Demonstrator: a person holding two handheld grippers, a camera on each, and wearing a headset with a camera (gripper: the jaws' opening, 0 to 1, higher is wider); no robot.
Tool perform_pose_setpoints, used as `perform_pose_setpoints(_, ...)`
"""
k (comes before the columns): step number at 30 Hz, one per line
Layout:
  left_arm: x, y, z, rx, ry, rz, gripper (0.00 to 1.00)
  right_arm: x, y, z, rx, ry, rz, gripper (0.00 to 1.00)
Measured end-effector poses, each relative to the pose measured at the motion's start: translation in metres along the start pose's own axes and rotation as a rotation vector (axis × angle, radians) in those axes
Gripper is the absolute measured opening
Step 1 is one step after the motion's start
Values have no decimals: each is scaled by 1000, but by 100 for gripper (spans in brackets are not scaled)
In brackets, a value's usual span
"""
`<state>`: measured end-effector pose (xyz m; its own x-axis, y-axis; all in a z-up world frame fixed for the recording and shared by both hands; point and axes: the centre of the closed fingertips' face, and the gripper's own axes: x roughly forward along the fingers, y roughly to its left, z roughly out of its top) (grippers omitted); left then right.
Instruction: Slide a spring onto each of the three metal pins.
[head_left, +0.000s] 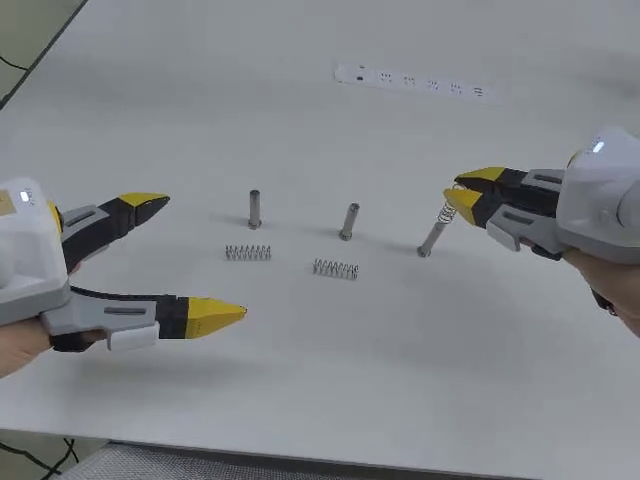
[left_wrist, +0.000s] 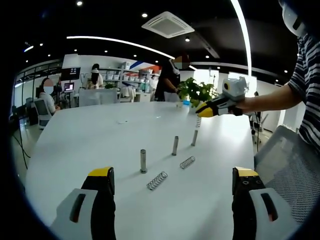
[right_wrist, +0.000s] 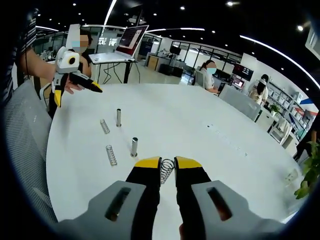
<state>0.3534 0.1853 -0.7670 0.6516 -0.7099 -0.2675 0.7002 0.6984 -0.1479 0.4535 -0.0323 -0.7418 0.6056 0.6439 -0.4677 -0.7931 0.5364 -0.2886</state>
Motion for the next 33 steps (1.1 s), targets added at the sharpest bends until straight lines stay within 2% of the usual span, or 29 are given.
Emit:
perform_pose_setpoints(6,-1,2,-1,2,4,8,97,0,-4,-2,21,-1,-14,12)
perform_pose_setpoints(33,-3,-1,-3,-11,7,11,97,5,0,-9,48,5,-10,12)
